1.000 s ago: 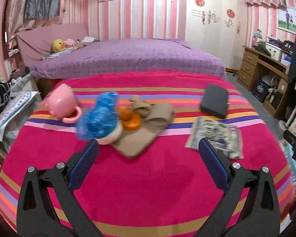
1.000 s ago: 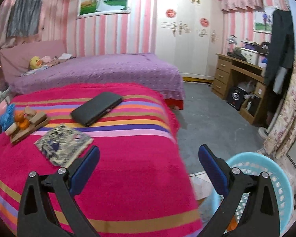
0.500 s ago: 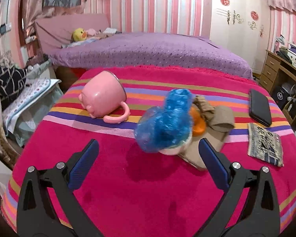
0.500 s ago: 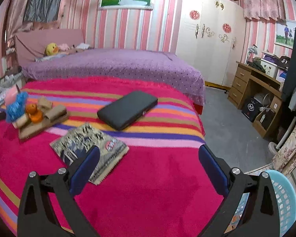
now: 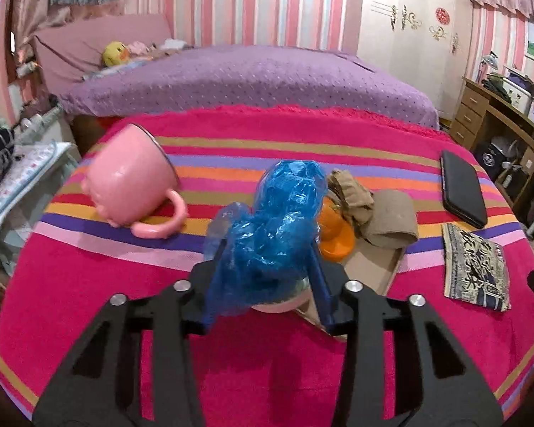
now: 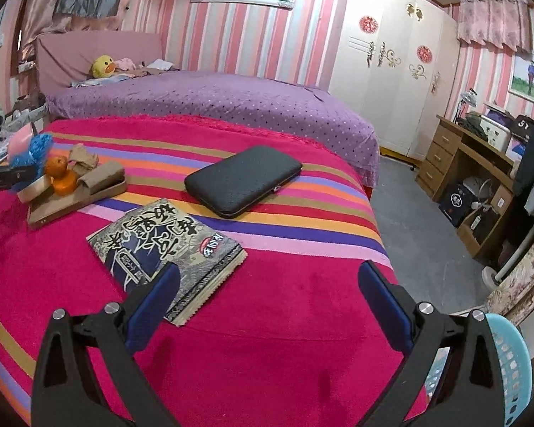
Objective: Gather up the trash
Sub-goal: 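Grasp the blue plastic bag on the white bowl with the left tool, then grasp the printed snack packet with the right tool while the left tool holds the blue bag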
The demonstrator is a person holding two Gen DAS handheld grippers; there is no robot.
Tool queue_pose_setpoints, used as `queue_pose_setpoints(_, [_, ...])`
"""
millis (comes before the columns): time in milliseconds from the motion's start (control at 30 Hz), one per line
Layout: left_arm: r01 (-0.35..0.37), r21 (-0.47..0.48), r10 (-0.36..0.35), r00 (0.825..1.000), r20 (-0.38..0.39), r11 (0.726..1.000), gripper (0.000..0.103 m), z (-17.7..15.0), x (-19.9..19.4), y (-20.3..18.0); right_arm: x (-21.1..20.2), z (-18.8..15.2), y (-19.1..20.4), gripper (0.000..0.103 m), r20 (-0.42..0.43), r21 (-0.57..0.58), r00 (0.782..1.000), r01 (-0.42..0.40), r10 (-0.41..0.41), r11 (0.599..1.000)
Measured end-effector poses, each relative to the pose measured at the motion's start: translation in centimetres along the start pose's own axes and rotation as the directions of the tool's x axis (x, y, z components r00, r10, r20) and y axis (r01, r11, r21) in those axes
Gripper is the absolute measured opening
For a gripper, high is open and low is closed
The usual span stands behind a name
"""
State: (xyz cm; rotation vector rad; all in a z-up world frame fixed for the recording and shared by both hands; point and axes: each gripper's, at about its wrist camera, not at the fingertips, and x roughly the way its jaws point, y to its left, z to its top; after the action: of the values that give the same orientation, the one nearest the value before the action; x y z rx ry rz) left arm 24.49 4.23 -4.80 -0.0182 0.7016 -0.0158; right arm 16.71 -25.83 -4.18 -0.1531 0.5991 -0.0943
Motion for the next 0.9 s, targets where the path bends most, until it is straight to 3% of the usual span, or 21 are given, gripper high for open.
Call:
queue_pose_setpoints(233, [-0.050,-0.029,0.053,0.992,0.118,0.998,0.038,-0.3,-5.6,1.4,0.1,0.1,0.9,0.098,-0.038,0.022,0.996,-0.079,0.080,0.997])
queue_pose_setpoints(333, [-0.041,-0.058,0.047,0.993,0.105,0.998,0.038,-1.5,-6.7,1.2,0.8,0.0,1.6,0.098,-0.071,0.045,0.991,-0.107,0.110,0.993])
queue_pose_setpoints(533, [-0.084,-0.013,0.085,0.995,0.053,0.996,0.038,-2.8,-5.6,-0.3,3.0,0.3,3.1,0.097,-0.148,0.075,0.982,-0.104,0.114,0.992])
queue_pose_setpoints(600, [-0.068,-0.028,0.069,0.997,0.040,0.997,0.038,-2.8,-5.5,-0.2,4.0,0.0,3.6,0.094,-0.191,0.066,0.974,-0.108,0.119,0.992])
queue_pose_setpoints(700, [-0.058,-0.034,0.060,0.997,0.049,0.998,0.038,-2.7,-5.7,-0.2,4.4,-0.1,4.0,0.062,-0.208,0.066,0.966,-0.142,0.153,0.988])
queue_pose_setpoints(767, [-0.062,-0.029,0.063,0.996,0.057,0.998,0.038,-2.6,-6.0,-0.4,4.4,0.0,4.3,0.051,-0.204,0.063,0.962,-0.175,0.184,0.983])
queue_pose_setpoints(900, [-0.061,-0.033,0.064,0.995,0.074,0.998,0.038,-2.5,-6.4,-0.7,4.3,0.0,4.7,0.010,-0.194,0.049,0.959,-0.201,0.207,0.978])
